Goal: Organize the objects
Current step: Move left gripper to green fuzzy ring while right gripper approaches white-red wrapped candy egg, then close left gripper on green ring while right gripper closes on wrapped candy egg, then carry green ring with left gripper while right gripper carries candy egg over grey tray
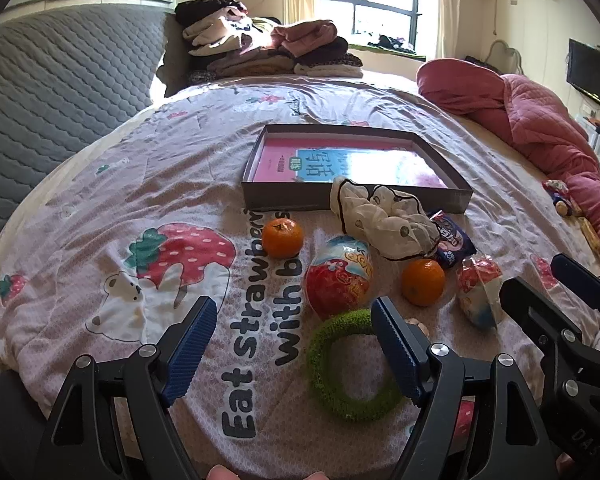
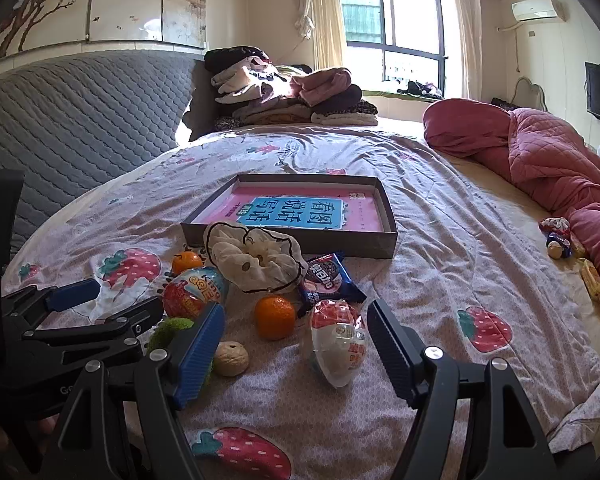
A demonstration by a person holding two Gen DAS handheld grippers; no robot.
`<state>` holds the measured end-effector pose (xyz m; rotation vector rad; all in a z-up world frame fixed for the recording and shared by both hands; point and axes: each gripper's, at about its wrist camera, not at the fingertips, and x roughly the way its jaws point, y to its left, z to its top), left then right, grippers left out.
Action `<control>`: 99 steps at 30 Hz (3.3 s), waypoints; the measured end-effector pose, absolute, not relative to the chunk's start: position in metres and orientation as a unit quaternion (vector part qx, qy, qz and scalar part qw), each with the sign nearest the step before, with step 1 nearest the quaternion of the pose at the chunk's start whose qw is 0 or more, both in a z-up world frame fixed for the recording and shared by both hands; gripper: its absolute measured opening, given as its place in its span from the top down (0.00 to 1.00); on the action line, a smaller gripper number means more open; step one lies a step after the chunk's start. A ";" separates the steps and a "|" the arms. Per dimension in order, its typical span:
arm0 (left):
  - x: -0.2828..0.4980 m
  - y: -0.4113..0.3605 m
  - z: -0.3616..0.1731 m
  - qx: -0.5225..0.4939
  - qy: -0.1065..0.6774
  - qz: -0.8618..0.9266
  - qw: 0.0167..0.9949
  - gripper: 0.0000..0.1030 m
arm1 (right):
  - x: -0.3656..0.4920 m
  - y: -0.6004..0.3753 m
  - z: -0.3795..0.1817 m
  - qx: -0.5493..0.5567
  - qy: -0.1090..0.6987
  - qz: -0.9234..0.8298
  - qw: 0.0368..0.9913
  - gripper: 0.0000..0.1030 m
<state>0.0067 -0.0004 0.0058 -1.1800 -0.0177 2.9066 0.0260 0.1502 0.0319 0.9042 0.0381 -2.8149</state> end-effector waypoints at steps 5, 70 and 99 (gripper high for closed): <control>0.010 -0.002 0.001 -0.388 -0.009 0.922 0.007 0.22 | 0.027 0.151 0.029 0.309 0.016 -0.946 0.095 0.29; -0.009 -0.003 -0.038 -0.420 -0.034 0.902 0.094 0.88 | -0.020 0.175 -0.027 0.370 0.011 -0.922 0.117 0.49; -0.034 0.001 0.011 -0.367 -0.037 0.924 0.105 0.88 | -0.035 0.172 0.020 0.303 0.009 -0.944 0.128 0.49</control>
